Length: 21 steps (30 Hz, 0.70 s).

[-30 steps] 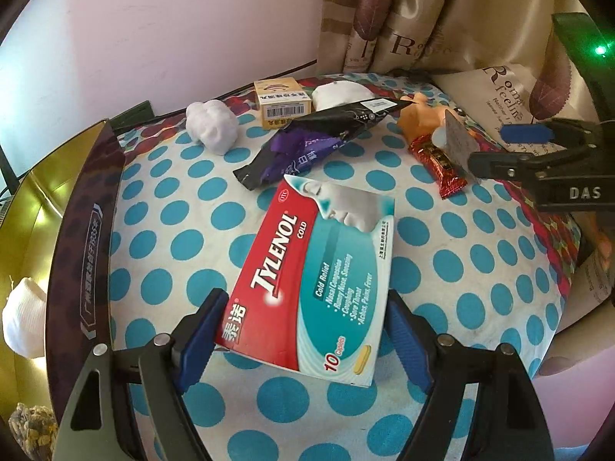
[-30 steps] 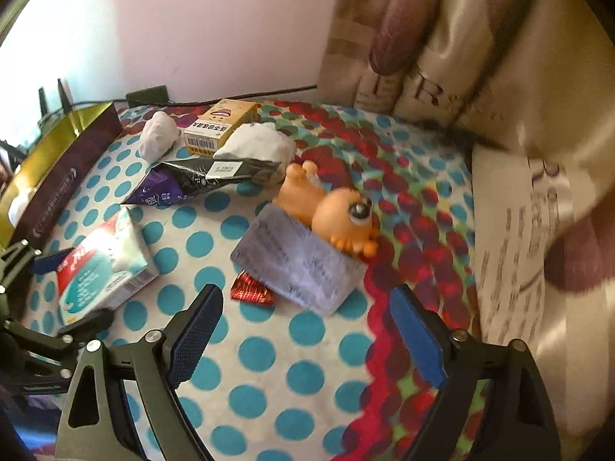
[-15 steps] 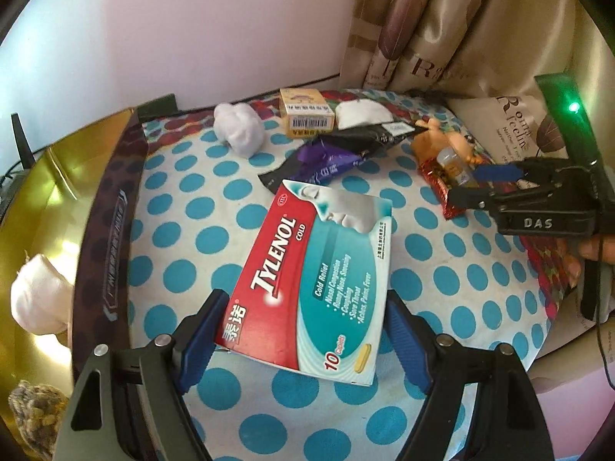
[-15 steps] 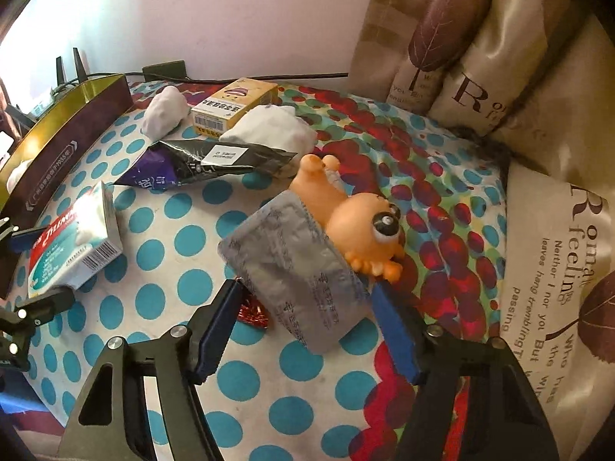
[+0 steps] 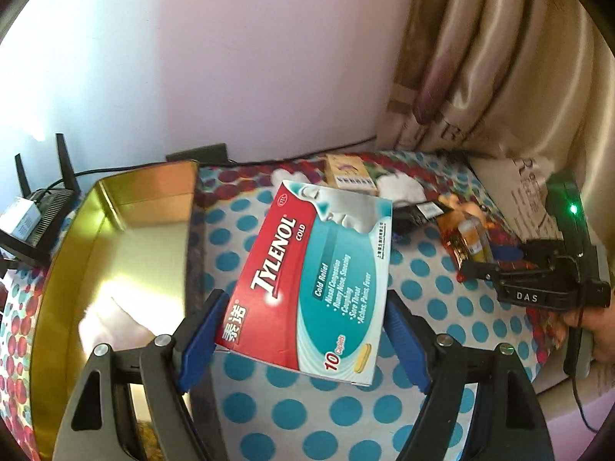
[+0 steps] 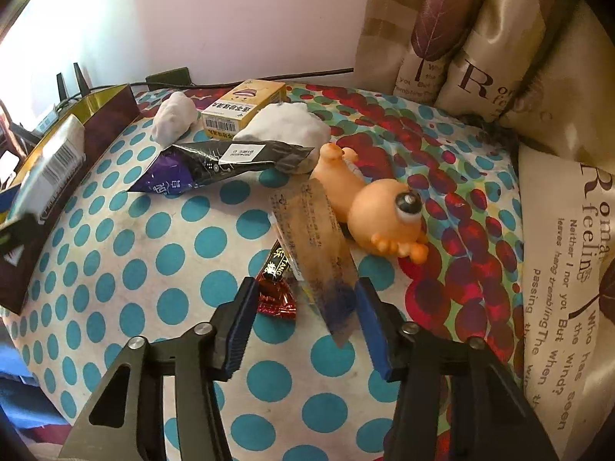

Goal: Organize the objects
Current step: 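Lift the Tylenol box with the left gripper while the right gripper grasps the orange-capped bottle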

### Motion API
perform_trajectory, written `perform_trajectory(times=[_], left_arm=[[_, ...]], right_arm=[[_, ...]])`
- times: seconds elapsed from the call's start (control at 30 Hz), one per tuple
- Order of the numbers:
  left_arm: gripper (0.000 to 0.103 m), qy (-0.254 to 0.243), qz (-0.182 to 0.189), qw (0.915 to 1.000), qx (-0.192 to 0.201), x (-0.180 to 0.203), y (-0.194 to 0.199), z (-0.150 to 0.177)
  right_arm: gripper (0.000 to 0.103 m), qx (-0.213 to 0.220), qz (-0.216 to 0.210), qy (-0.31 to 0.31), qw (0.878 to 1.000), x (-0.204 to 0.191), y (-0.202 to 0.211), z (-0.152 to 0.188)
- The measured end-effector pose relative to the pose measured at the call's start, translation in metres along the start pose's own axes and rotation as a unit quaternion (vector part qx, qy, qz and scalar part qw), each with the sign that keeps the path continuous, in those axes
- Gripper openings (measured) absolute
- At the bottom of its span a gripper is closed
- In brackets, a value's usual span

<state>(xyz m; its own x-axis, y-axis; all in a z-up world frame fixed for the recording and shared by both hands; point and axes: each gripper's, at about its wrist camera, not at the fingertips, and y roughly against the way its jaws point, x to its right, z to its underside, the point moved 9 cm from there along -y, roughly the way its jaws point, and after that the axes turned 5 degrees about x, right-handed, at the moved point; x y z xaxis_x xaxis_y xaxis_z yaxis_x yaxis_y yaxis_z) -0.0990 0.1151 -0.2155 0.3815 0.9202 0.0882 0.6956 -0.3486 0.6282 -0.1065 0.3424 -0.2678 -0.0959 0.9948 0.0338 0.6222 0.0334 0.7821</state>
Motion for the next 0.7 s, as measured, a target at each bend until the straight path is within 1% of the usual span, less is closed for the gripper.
perform_trajectory(times=[0.13,0.2,0.43,0.63,0.67,0.7], left_arm=[[0.082,0.004,-0.003,1.0000,0.004,-0.005,0.005,-0.001],[0.082,0.004,-0.002,1.0000,0.004,-0.004,0.006,0.000],[0.082,0.005,0.007,0.9999,0.006,-0.004,0.009,-0.002],[0.082,0.013,0.000,0.9998,0.014,-0.015,0.013,-0.008],[0.082,0.016,-0.001,0.9998,0.014,-0.017,0.014,-0.009],[0.082,0.019,-0.003,0.9997,0.015,-0.021,0.015,-0.011]], right_arm=[[0.036,0.000,-0.008,-0.022,1.000,0.003,0.003,0.001],[0.029,0.002,-0.010,-0.029,1.000,0.004,0.005,0.001],[0.023,0.006,-0.007,-0.049,0.999,0.006,0.014,0.000],[0.019,0.013,-0.017,-0.080,0.997,0.004,0.028,0.001],[0.011,0.016,-0.019,-0.084,0.996,0.002,0.031,0.000],[0.010,0.019,-0.018,-0.086,0.996,0.000,0.034,0.000]])
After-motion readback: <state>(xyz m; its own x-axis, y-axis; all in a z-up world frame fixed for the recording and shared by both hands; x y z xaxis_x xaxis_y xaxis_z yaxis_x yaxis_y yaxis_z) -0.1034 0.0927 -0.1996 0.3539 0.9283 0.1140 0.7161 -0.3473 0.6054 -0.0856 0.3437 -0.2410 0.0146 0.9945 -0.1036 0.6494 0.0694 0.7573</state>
